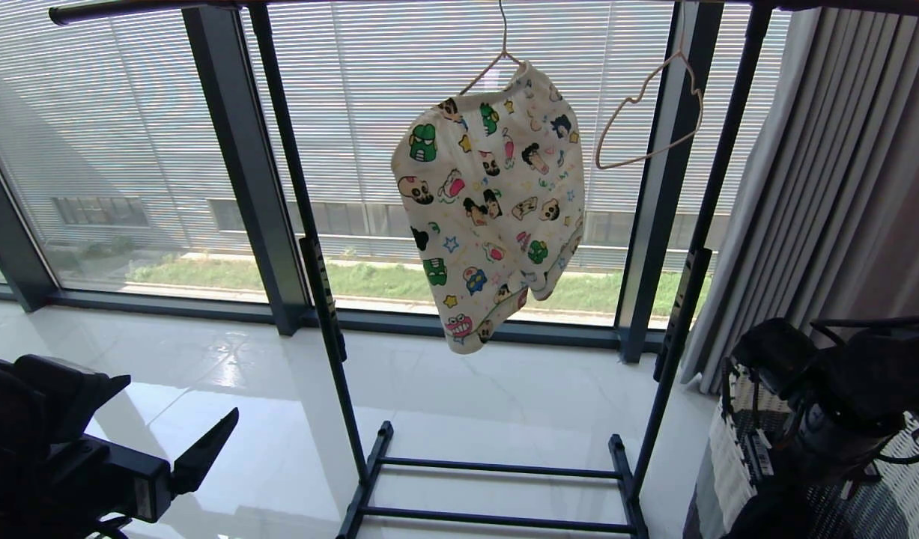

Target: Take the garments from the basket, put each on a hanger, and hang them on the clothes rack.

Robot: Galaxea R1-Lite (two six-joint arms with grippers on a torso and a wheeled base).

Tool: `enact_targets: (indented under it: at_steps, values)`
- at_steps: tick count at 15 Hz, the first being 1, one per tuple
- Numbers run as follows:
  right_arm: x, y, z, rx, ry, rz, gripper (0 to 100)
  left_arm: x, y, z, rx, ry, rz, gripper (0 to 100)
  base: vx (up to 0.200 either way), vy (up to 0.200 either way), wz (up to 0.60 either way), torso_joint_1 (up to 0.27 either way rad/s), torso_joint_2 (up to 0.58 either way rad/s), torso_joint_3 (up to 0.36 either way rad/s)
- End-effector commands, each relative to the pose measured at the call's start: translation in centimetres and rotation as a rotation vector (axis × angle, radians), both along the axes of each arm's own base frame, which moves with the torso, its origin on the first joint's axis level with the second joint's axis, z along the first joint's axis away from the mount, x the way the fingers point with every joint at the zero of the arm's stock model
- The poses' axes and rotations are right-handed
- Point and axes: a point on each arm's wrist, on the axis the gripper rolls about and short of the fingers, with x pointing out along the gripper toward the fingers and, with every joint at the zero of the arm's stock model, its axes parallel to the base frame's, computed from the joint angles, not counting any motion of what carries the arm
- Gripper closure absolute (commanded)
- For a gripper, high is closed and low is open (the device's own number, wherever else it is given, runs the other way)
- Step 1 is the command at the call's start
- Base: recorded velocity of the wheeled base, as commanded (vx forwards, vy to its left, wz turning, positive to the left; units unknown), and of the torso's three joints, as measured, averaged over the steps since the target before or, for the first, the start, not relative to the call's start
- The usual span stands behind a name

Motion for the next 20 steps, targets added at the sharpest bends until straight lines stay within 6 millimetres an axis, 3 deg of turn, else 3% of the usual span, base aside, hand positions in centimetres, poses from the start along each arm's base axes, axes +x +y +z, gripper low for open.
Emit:
enact_targets:
  at_steps: [1,2,4,6,11,13,16,20]
  values:
    - [-4.2,-1.5,5.6,0.082,-0.177,0.164,100,0.1,-0.4,0.5,0.002,-0.024,-0.024,0,0.000,0.000,0.00,0.000,0.00,0.000]
    - [-5.6,-1.9,7.4,0.122,-0.240,0.273,100,-0.2,-0.5,0.7,0.017,-0.039,-0.032,0,0.000,0.000,0.00,0.000,0.00,0.000]
    - [-7.2,-2.2,9.2,0.152,-0.320,0.366,100,-0.7,-0.7,0.9,0.023,-0.060,-0.032,0,0.000,0.000,0.00,0.000,0.00,0.000]
    - [-8.0,-2.4,10.2,0.174,-0.369,0.400,100,-0.9,-0.9,1.0,0.027,-0.069,-0.020,0,0.000,0.000,0.00,0.000,0.00,0.000]
    - [-9.6,-2.1,13.0,0.308,-0.496,0.513,100,-1.5,-3.0,1.3,0.011,-0.082,-0.179,0,0.000,0.000,0.00,0.000,0.00,0.000]
    - [-9.9,-2.0,13.6,0.323,-0.523,0.533,100,-0.2,-6.3,2.9,-0.076,-0.078,-0.329,0,0.000,0.000,0.00,0.000,0.00,0.000]
    - [-10.0,-2.0,14.1,0.305,-0.547,0.584,100,1.3,-13.1,3.5,-0.181,0.020,-0.534,0,0.000,0.000,0.00,0.000,0.00,0.000]
    - [-10.0,-2.0,15.3,0.323,-0.590,0.605,100,1.9,-24.1,0.8,-0.314,0.229,-0.686,0,0.000,0.000,0.00,0.000,0.00,0.000]
